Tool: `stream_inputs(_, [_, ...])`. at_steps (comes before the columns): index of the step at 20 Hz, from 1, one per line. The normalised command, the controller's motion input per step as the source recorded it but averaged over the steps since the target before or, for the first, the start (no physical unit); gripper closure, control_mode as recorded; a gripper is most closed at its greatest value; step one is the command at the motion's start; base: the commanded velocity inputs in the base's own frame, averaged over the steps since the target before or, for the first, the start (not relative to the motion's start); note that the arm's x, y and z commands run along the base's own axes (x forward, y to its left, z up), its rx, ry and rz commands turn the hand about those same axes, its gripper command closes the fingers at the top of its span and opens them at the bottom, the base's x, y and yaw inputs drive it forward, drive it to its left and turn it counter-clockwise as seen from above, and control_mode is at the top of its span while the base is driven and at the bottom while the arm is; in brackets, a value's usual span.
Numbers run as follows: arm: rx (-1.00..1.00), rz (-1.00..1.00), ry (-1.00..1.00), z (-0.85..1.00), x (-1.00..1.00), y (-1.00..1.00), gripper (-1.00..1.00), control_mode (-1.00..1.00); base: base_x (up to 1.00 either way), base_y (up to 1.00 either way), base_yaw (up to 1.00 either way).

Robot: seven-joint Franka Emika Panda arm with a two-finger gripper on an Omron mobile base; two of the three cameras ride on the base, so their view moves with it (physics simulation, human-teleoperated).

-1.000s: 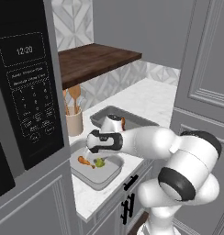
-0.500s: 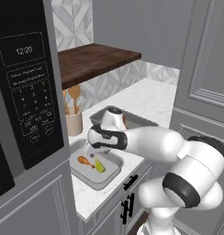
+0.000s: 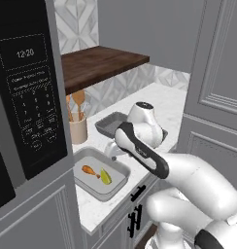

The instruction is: Place one lemon wedge and one chicken drumstick in each tupperware on the nearby counter, to pack two identical lunches.

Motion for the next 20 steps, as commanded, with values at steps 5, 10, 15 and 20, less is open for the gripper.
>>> stream_inputs(5, [0.0,-0.01,-0.02,0.0,-0.61,-0.57,-1.0,-1.0,0.0,0.0,0.0])
stream_inputs(10, [0.0,0.0,0.0,0.0,-0.5,-0.55,-1.0,-1.0,0.0,0.0,0.0])
stream_inputs(15, [0.0,0.0,0.0,0.0,-0.44,-0.48,-1.0,-1.0,0.0,0.0,0.0])
stream_inputs(20, [0.0,0.0,0.0,0.0,-0.33,-0.32,-1.0,-1.0,0.0,0.0,0.0])
